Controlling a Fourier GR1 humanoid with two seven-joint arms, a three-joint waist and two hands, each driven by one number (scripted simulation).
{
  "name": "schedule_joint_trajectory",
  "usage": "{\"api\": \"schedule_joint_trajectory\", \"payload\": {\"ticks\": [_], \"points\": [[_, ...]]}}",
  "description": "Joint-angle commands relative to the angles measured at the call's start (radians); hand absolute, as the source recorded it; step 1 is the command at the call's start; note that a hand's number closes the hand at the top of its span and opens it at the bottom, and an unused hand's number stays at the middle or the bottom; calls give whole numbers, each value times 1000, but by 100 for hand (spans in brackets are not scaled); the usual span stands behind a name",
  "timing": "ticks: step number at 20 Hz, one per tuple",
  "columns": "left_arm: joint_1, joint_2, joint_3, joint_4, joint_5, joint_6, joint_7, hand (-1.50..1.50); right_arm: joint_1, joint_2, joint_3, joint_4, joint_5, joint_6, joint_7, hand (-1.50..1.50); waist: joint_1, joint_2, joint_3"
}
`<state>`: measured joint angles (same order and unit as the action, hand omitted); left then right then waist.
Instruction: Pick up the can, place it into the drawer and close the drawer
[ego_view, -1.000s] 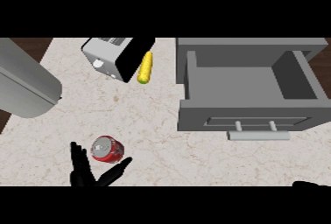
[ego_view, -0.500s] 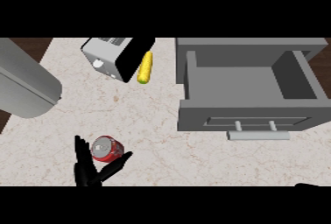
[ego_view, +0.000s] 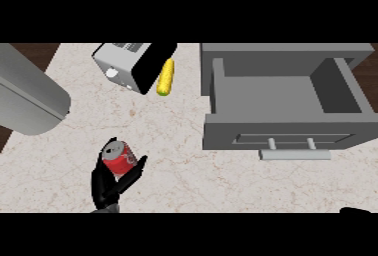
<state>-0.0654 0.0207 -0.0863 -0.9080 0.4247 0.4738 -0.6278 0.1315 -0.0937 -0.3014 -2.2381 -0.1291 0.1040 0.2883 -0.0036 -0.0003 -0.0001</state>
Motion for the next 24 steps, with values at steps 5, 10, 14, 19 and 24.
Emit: {"api": "schedule_joint_trajectory", "payload": {"ticks": [5,10,14,19,24], "points": [[-161,-20,57,192,27,-113,-83,150,-39,-41,-66,-1,-51,10,31,-150,-3,1,0],[-174,4,63,98,-22,-104,-23,150,13,10,-32,-3,-9,23,-25,-150,-1,0,0],[-286,61,33,185,-15,-247,19,150,3,-18,-46,-4,-34,39,-4,-150,-12,3,-1],[-463,98,17,298,-37,-383,75,150,-45,-23,-58,27,-28,14,-2,-150,-19,5,-1],[-547,83,22,300,-54,-392,152,150,-44,-27,-42,-58,-1,-9,71,-150,-11,1,0]]}}
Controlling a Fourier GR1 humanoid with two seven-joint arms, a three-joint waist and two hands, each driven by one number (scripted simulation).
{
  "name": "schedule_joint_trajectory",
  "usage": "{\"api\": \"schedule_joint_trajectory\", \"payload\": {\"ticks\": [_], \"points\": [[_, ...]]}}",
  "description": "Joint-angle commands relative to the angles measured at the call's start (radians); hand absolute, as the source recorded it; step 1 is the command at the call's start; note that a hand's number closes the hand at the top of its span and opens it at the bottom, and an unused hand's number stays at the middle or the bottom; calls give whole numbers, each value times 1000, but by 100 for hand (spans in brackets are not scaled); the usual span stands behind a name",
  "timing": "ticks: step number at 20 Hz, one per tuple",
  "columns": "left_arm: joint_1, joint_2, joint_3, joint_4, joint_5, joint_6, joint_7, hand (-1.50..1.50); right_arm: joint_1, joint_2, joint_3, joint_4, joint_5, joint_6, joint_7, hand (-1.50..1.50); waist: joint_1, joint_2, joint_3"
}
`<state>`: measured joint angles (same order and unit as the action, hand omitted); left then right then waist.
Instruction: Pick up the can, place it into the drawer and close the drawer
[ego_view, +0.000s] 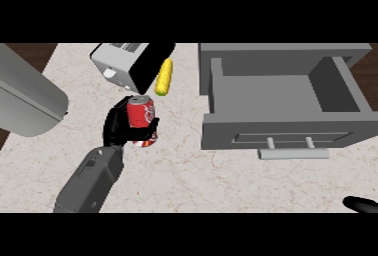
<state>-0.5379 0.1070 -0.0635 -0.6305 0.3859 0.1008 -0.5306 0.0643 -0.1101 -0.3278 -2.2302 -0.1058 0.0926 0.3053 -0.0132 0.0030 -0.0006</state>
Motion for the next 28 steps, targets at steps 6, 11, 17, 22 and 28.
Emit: {"api": "schedule_joint_trajectory", "payload": {"ticks": [6,11,17,22,28], "points": [[-133,-42,-57,-125,-80,75,162,150,68,18,10,-104,8,-1,50,-150,4,-5,1],[-197,-41,-84,-322,-79,125,401,150,28,-21,-45,-33,-12,7,20,-150,16,-9,1],[-336,-68,-89,-362,-119,189,543,150,22,35,29,-15,54,-13,-18,-150,12,-6,1],[-493,-96,-76,-314,-159,254,622,150,27,-10,-34,0,-3,23,-28,-150,0,-2,1],[-656,-106,-77,-271,-173,281,766,150,-38,-8,1,1,35,-23,43,-150,1,-2,1]]}}
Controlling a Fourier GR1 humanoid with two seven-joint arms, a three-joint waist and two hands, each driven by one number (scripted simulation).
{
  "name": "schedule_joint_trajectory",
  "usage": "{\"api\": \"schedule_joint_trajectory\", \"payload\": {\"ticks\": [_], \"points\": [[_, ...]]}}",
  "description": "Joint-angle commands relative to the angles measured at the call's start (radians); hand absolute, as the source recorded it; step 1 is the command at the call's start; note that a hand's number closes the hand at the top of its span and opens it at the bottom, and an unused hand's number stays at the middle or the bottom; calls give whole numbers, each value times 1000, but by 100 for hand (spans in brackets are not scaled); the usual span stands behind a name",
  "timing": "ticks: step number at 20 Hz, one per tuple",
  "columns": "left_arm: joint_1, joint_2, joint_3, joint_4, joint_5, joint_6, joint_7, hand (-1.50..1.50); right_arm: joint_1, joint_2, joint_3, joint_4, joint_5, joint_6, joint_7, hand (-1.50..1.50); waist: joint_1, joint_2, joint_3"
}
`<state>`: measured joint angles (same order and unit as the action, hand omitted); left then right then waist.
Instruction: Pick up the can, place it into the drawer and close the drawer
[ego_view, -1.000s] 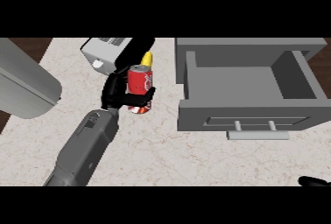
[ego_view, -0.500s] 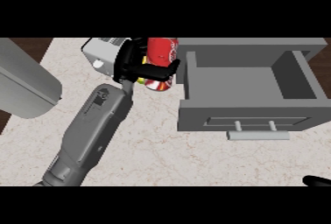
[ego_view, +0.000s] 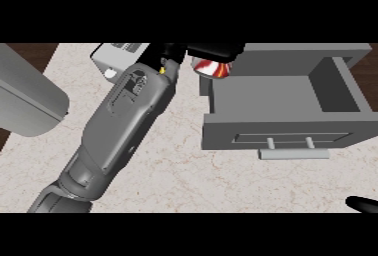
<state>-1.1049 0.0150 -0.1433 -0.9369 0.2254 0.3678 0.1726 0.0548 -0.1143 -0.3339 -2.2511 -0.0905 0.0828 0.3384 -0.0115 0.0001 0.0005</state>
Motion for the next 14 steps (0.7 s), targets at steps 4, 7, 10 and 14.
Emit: {"api": "schedule_joint_trajectory", "payload": {"ticks": [4,7,10,14], "points": [[-211,-15,-1,158,30,52,35,150,4,25,22,31,27,5,-69,-150,-16,5,0],[-253,-15,-37,254,84,61,9,150,-28,-11,1,12,-15,6,6,-150,-28,7,0],[-354,-15,-75,335,122,113,29,150,-31,23,68,-12,62,-18,-2,-150,-44,11,1],[-409,-15,-76,402,134,104,13,150,-77,-14,17,27,27,-22,13,-150,-40,11,1]]}}
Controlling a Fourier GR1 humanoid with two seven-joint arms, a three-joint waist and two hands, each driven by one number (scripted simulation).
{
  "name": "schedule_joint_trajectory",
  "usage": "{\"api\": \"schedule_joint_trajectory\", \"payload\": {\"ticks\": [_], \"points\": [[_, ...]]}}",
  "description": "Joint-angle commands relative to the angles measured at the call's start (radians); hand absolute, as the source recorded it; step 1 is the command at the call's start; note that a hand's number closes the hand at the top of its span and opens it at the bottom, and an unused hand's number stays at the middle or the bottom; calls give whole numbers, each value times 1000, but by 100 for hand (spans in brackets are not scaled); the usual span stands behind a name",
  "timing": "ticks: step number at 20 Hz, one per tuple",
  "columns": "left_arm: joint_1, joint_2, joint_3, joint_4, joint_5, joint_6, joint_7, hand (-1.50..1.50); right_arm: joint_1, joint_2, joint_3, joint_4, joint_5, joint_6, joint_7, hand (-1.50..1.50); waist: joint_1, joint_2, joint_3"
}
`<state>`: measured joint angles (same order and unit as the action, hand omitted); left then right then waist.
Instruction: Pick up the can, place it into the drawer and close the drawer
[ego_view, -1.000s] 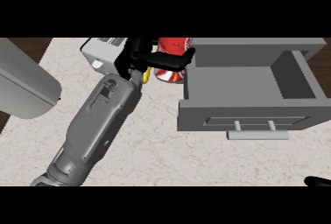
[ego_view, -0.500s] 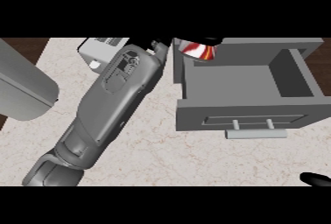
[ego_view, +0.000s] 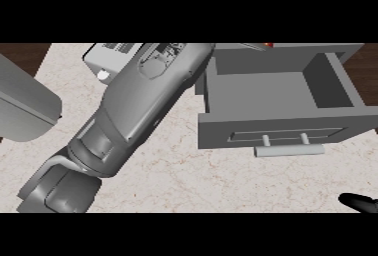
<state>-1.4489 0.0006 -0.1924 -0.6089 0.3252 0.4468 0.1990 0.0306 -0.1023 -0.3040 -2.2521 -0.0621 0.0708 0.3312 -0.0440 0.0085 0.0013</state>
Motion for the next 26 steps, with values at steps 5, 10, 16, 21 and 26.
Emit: {"api": "schedule_joint_trajectory", "payload": {"ticks": [5,10,16,21,26], "points": [[-144,-1,-64,182,73,52,-9,150,-64,-43,-8,-20,-29,0,66,-150,-40,8,1],[-125,-1,-99,234,111,102,-84,150,-31,-19,23,-33,-16,8,47,-150,-55,13,2],[-154,-1,-138,279,134,194,-107,-150,-114,-68,9,28,-28,14,70,-150,-66,18,3],[-205,-1,-139,299,168,201,-82,-150,-134,-102,14,39,38,24,32,-150,-64,18,3],[-197,-1,-120,291,219,224,-119,-150,-121,-119,75,16,116,57,-28,-150,-65,17,2]]}}
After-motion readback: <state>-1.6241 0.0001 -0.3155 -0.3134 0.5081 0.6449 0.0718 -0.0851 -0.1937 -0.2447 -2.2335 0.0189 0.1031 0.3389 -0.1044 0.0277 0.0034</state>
